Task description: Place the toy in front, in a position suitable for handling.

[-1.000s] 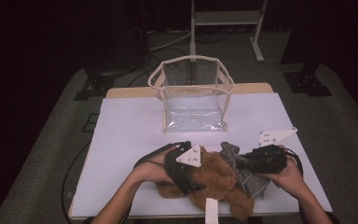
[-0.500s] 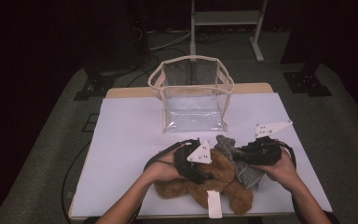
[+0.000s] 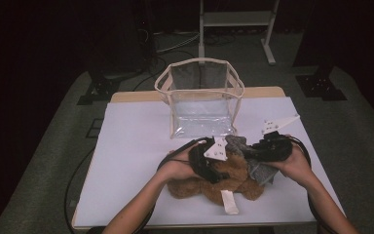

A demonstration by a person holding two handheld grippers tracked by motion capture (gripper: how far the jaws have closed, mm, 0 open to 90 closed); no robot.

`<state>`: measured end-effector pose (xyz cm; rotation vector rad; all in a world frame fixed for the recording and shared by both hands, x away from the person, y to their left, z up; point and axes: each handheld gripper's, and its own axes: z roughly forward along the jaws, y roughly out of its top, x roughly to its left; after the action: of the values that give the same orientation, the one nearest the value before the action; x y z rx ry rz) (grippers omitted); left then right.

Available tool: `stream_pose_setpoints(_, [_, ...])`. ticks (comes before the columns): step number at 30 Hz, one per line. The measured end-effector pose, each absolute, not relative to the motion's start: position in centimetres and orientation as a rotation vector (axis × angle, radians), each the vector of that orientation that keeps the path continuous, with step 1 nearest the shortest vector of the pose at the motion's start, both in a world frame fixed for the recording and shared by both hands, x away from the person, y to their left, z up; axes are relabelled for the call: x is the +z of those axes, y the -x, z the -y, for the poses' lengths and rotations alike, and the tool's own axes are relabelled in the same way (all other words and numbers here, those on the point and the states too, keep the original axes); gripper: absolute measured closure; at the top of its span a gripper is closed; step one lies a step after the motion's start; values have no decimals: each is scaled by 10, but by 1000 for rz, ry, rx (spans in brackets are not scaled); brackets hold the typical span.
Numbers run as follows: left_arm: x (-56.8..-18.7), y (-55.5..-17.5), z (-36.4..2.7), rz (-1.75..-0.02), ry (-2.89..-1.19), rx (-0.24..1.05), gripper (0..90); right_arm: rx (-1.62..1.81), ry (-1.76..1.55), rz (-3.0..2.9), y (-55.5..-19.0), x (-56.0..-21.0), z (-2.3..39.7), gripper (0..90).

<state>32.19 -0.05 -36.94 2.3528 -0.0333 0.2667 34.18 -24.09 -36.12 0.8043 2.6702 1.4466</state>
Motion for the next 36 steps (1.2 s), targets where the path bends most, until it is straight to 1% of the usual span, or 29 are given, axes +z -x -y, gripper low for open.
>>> stream_pose_setpoints(2, [-367,-319,5,50,-2374,289,316,1465,-813,-2639,-338,-357,247,764])
stream_pose_setpoints(5, [-367,-317,10,61,-2391,302,306,1530,-745,-2592,-331,-338,246,764])
stream_pose_setpoints(6, [-367,-318,11,44,-2388,303,294,1547,-707,-2587,-329,-333,243,764])
stream_pose_setpoints(7, [-366,-319,10,38,-2384,301,264,1538,-658,-2600,-325,-328,236,764])
stream_pose_setpoints(9, [-363,-322,6,14,-2371,285,224,1495,-632,-2617,-322,-329,227,764])
stream_pose_setpoints(10, [-362,-324,2,-2,-2365,262,186,1464,-624,-2637,-321,-334,223,765])
stream_pose_setpoints(11, [-362,-324,-1,-9,-2360,251,170,1464,-631,-2647,-322,-339,222,766])
stream_pose_setpoints(14, [-358,-324,-22,-41,-2331,230,158,1486,-669,-2663,-325,-352,224,768])
stream_pose_setpoints(17, [-353,-321,-48,-78,-2319,271,136,1480,-693,-2675,-325,-361,227,768])
stream_pose_setpoints(18, [-353,-319,-60,-96,-2315,287,136,1475,-696,-2685,-324,-364,228,768])
stream_pose_setpoints(19, [-353,-319,-60,-96,-2315,287,136,1475,-696,-2685,-324,-364,228,768])
stream_pose_setpoints(20, [-353,-315,-80,-131,-2314,312,136,1470,-692,-2702,-320,-369,229,768])
stream_pose_setpoints(24, [-364,-305,-113,-185,-2353,334,151,1448,-699,-2700,-315,-370,231,768])
stream_pose_setpoints(26, [-371,-304,-122,-211,-2360,327,152,1437,-698,-2704,-314,-370,230,769])
stream_pose_setpoints(27, [-374,-303,-126,-218,-2344,320,159,1435,-697,-2708,-314,-370,229,769])
stream_pose_setpoints(30, [-380,-303,-128,-215,-2325,313,230,1382,-681,-2735,-315,-368,220,769])
stream_pose_setpoints(33, [-380,-305,-127,-202,-2335,314,281,1346,-646,-2733,-319,-356,212,768])
stream_pose_setpoints(36, [-381,-308,-123,-190,-2341,309,306,1310,-599,-2743,-329,-345,197,768])
